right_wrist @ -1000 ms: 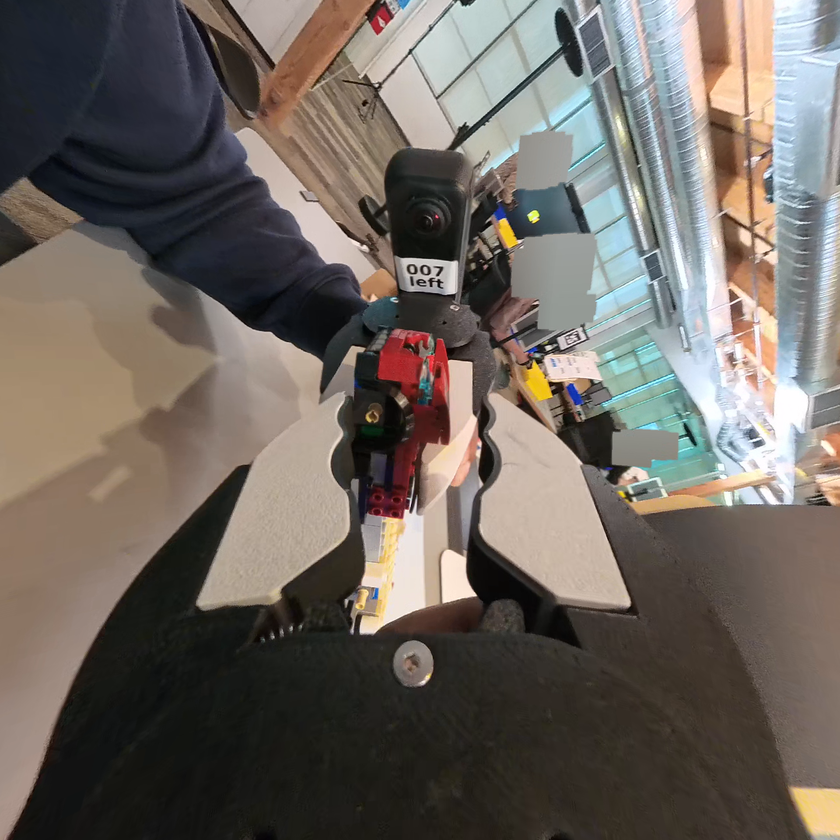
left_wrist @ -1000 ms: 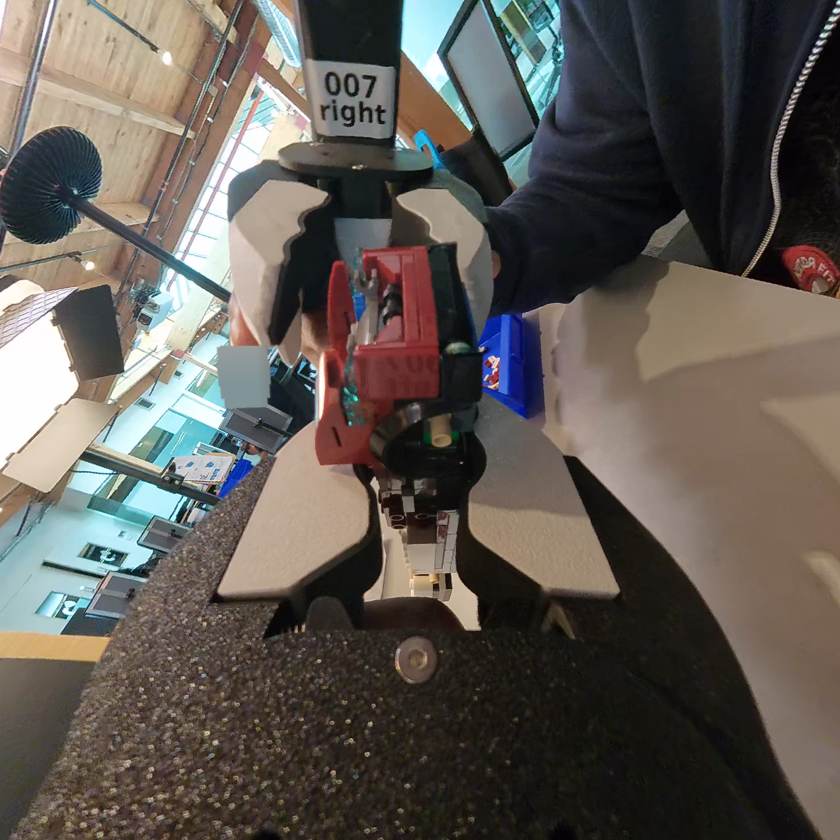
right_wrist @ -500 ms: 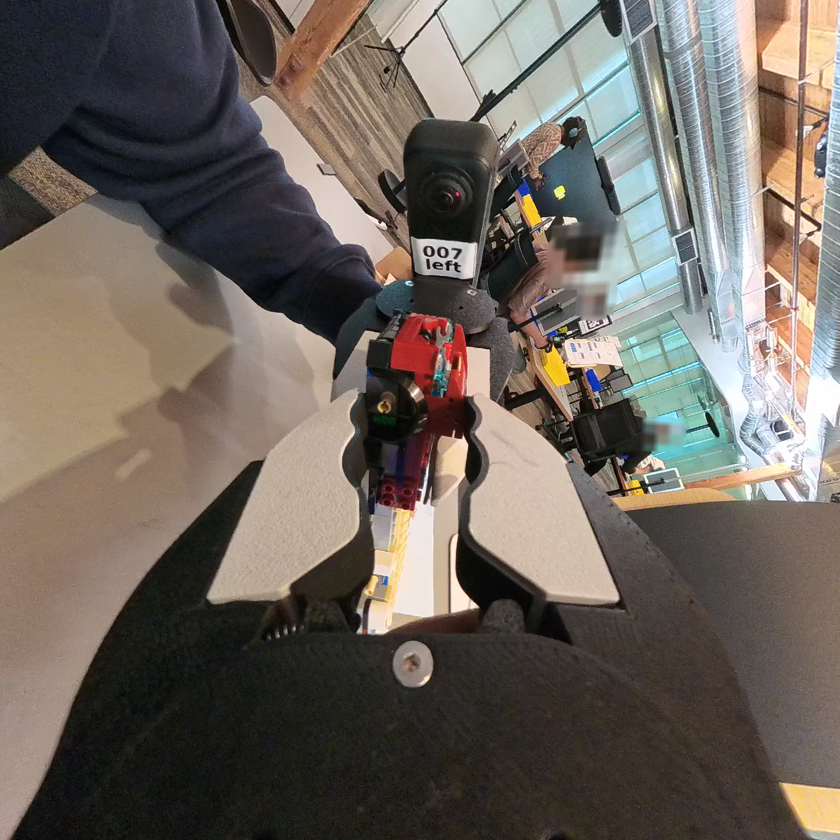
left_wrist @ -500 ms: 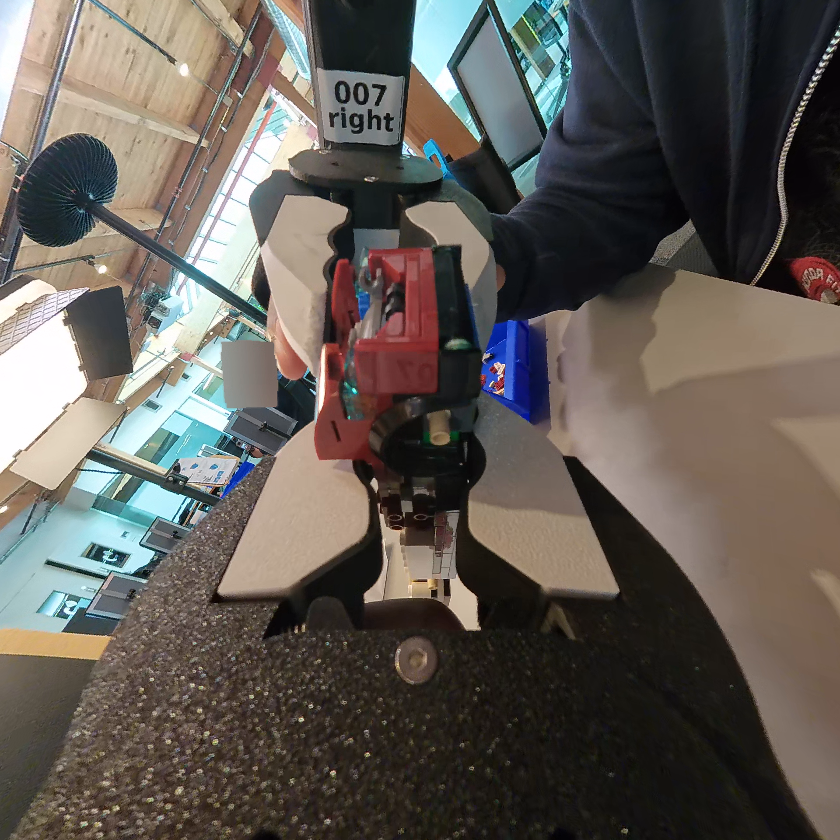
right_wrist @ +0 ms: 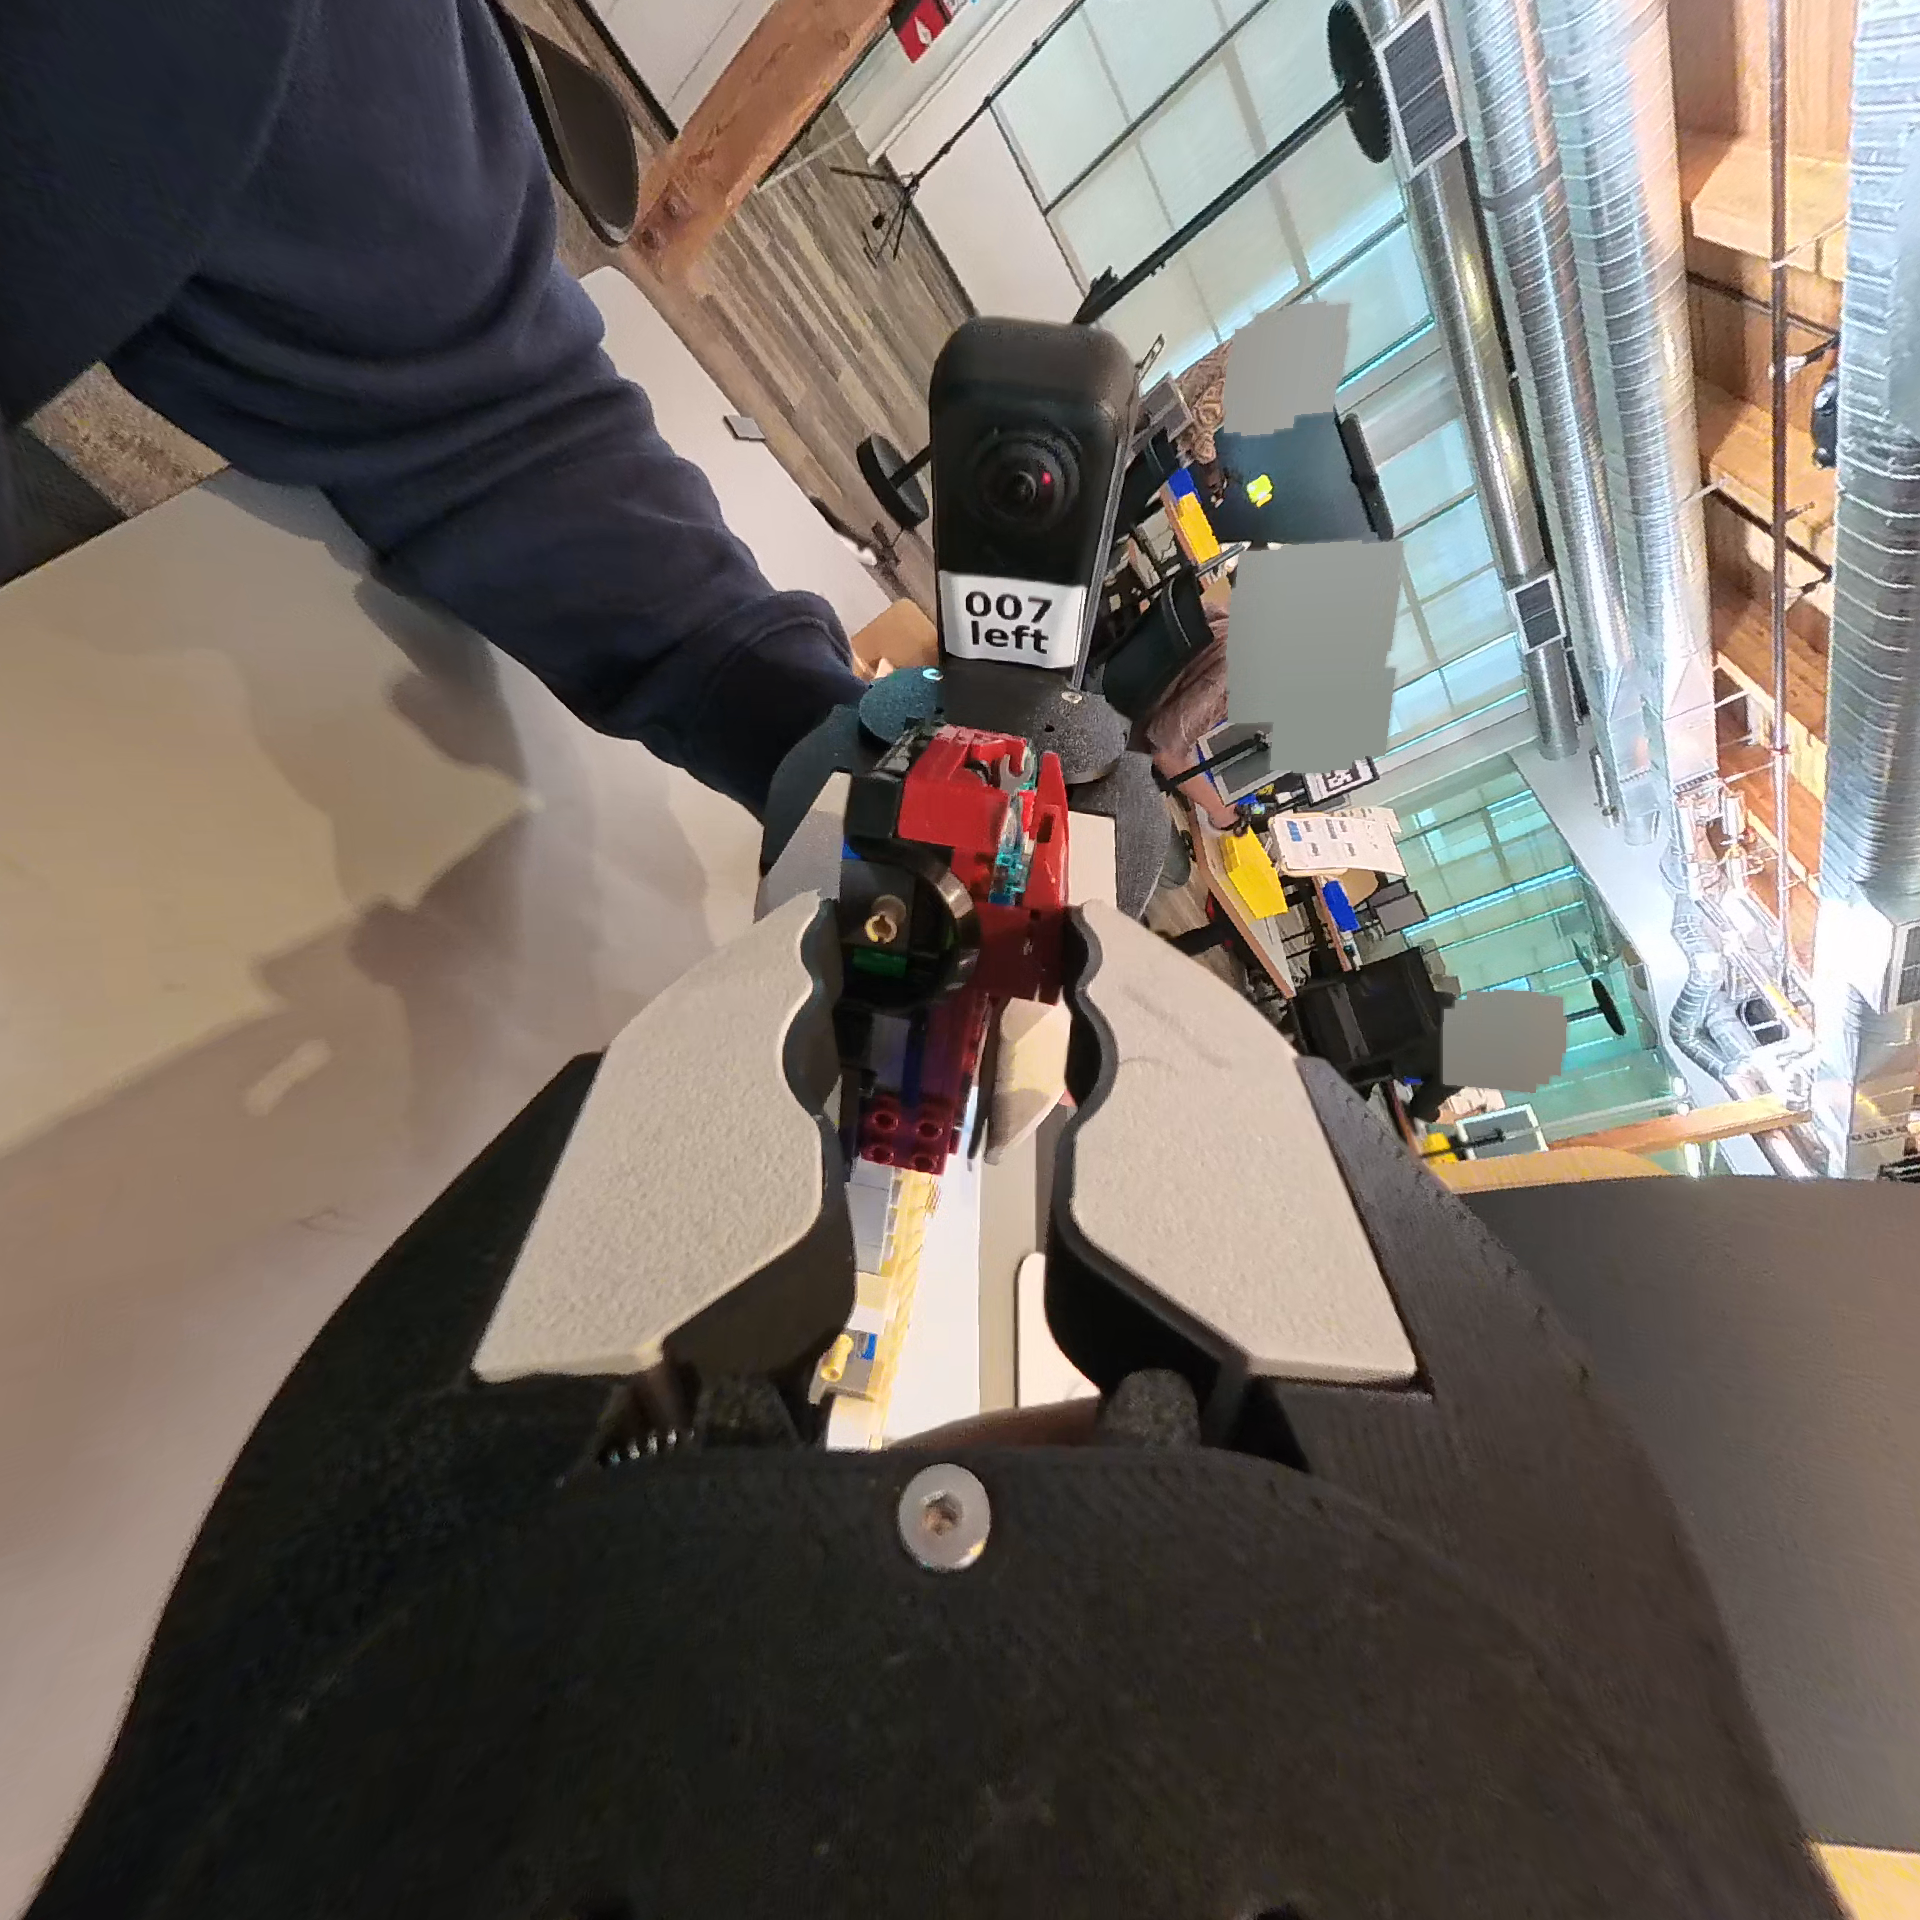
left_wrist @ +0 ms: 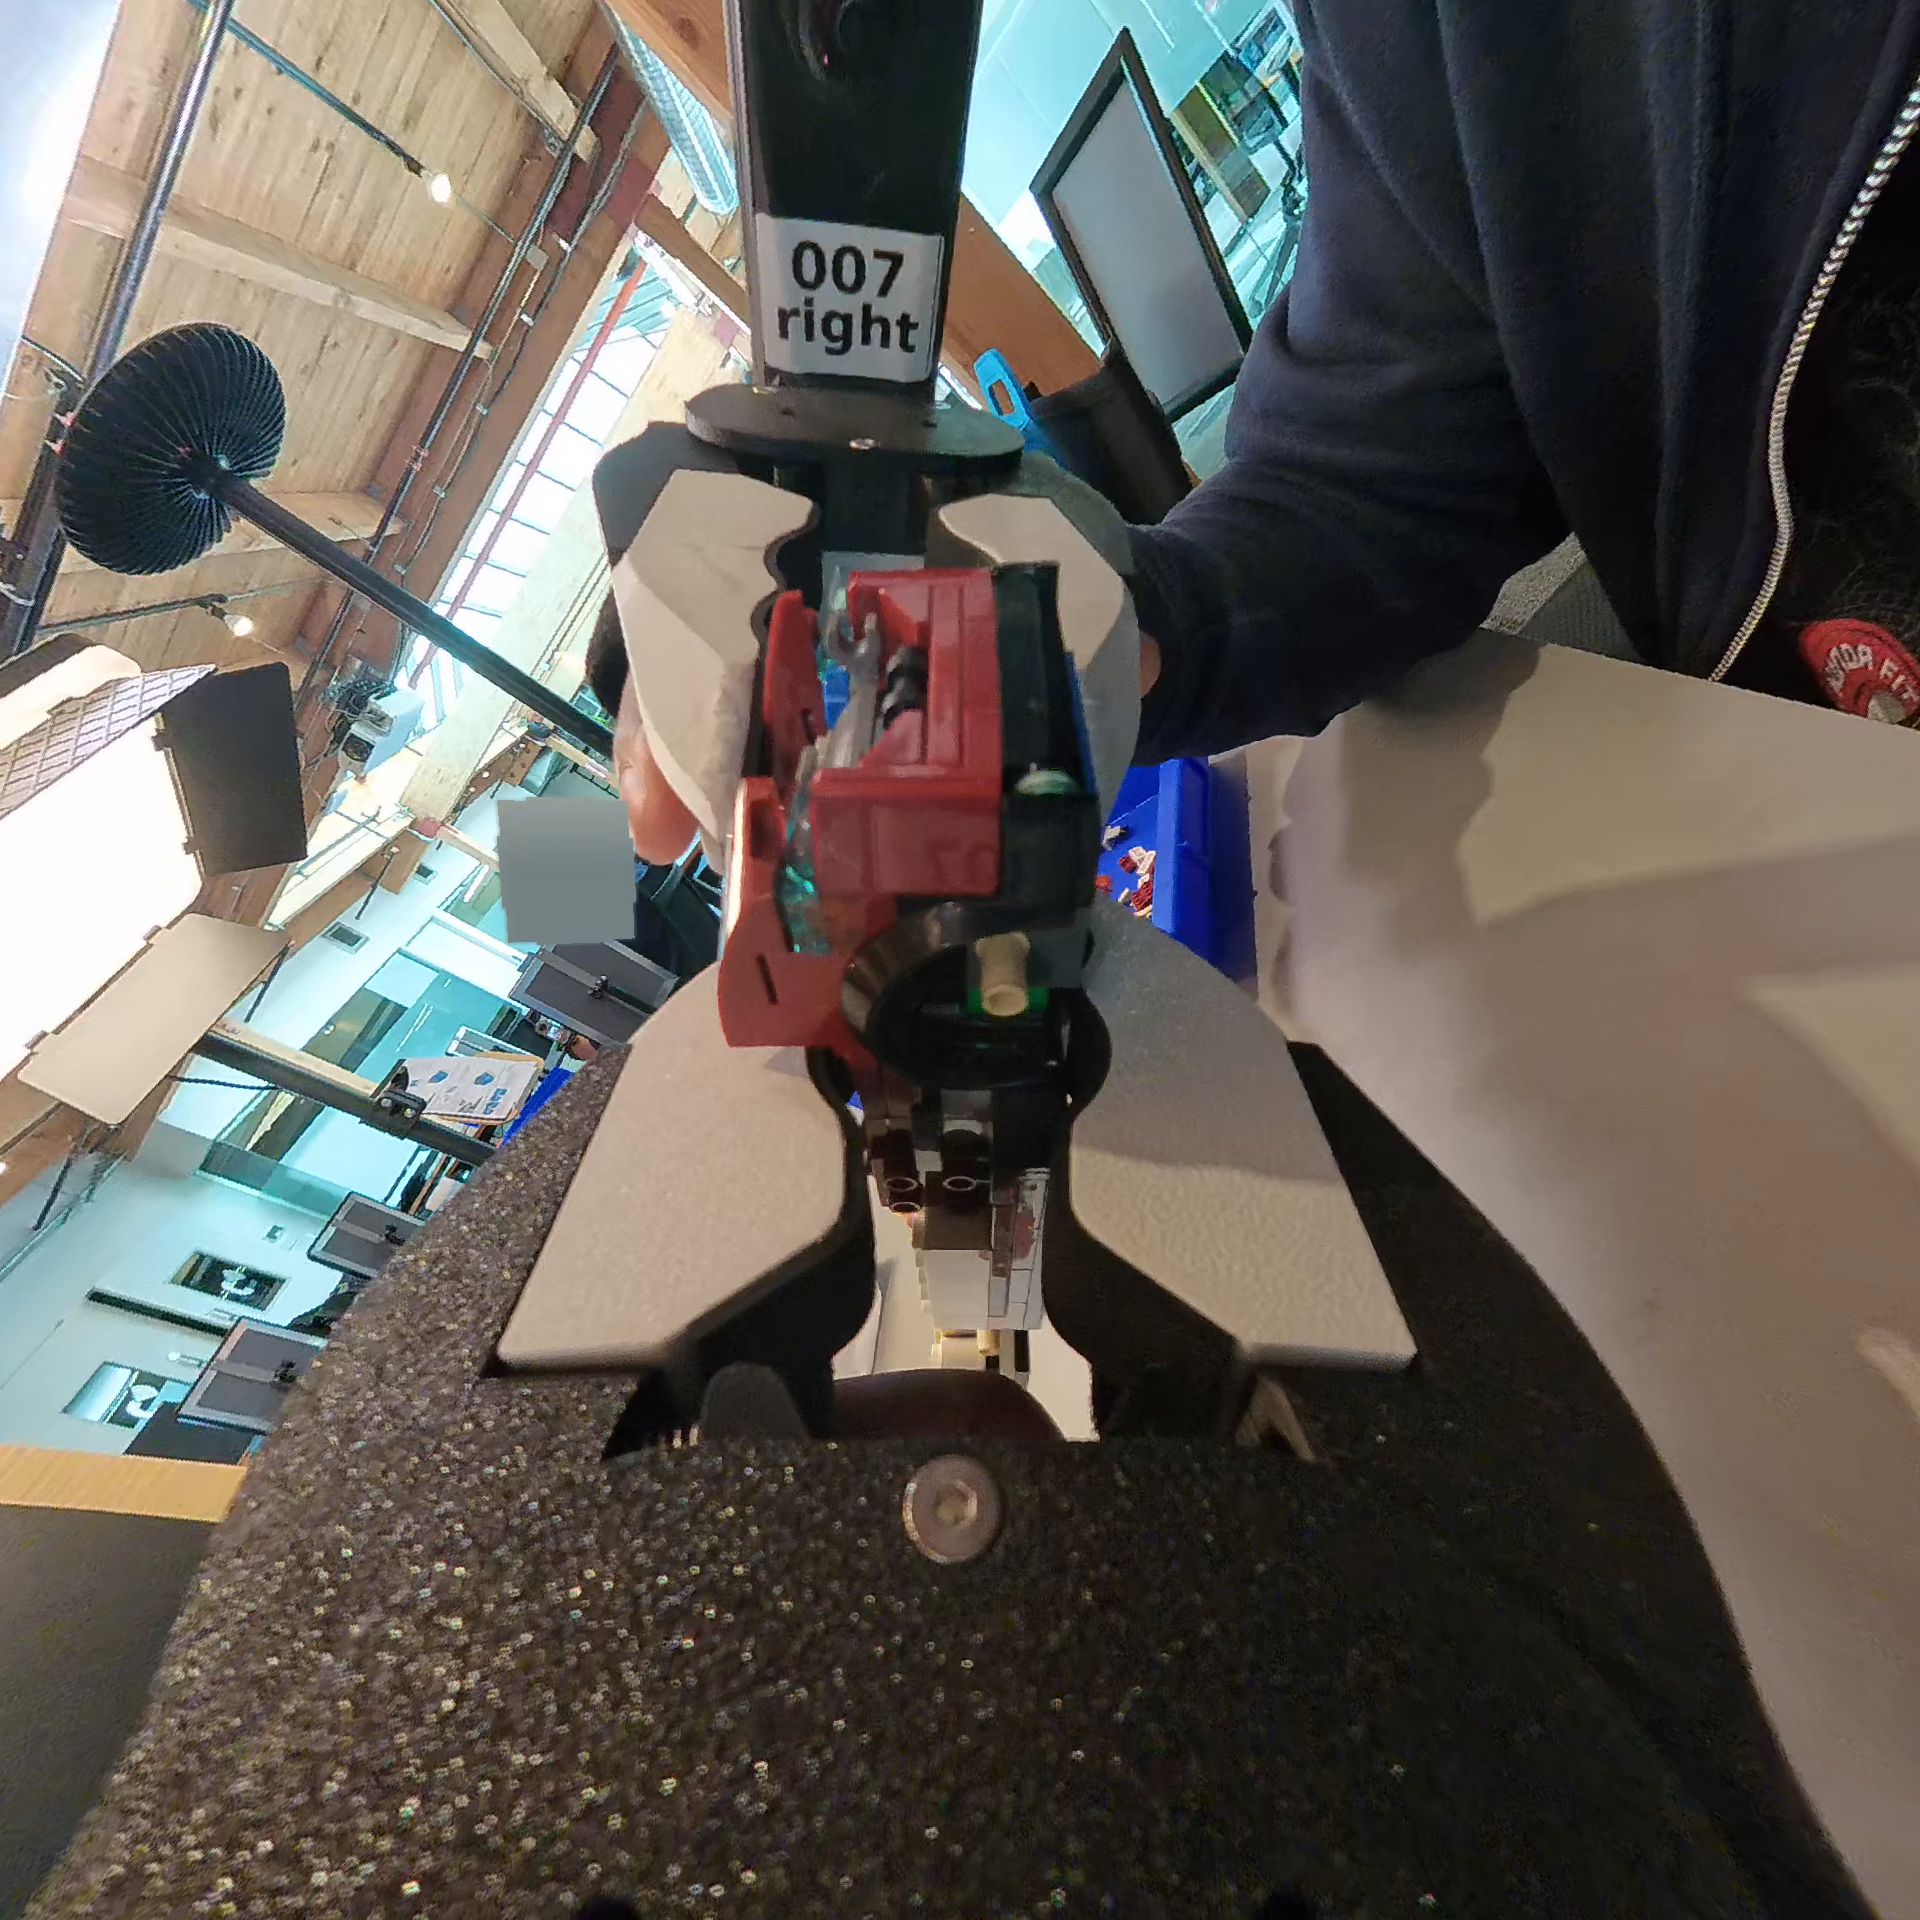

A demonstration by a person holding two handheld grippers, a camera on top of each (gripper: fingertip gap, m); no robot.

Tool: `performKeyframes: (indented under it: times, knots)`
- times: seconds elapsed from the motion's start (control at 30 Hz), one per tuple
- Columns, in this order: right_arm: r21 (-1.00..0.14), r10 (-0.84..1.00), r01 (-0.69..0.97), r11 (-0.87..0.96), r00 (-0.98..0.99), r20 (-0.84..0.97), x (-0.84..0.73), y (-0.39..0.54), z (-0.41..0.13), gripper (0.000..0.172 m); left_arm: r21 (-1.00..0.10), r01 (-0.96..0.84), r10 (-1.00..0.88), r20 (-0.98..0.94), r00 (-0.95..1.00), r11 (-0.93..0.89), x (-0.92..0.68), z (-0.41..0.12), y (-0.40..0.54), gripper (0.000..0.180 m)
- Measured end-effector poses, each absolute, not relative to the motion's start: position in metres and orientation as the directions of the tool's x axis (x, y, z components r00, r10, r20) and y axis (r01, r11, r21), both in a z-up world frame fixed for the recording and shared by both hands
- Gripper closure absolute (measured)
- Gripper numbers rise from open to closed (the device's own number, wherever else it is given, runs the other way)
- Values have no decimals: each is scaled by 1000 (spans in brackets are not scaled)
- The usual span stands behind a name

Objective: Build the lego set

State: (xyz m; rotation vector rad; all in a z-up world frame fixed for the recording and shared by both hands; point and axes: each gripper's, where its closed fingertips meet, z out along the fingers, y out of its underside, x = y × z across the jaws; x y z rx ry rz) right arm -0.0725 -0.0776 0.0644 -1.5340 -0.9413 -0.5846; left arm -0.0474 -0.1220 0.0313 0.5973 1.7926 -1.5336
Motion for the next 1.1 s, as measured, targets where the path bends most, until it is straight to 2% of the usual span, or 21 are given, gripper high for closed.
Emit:
performKeyframes:
  times: [0.17,0.6,1.1]
  knots:
    - [-552,154,830,82,537,830,-76,-83,80,128,-654,721,-112,-753,-648,228,-43,34,-119,146]
    - [-557,146,830,33,548,824,-64,-84,80,134,-645,691,-169,-759,-628,326,-27,37,-116,146]
    - [-545,144,838,44,534,833,-64,-83,80,134,-651,688,-168,-754,-635,322,-27,37,-116,146]
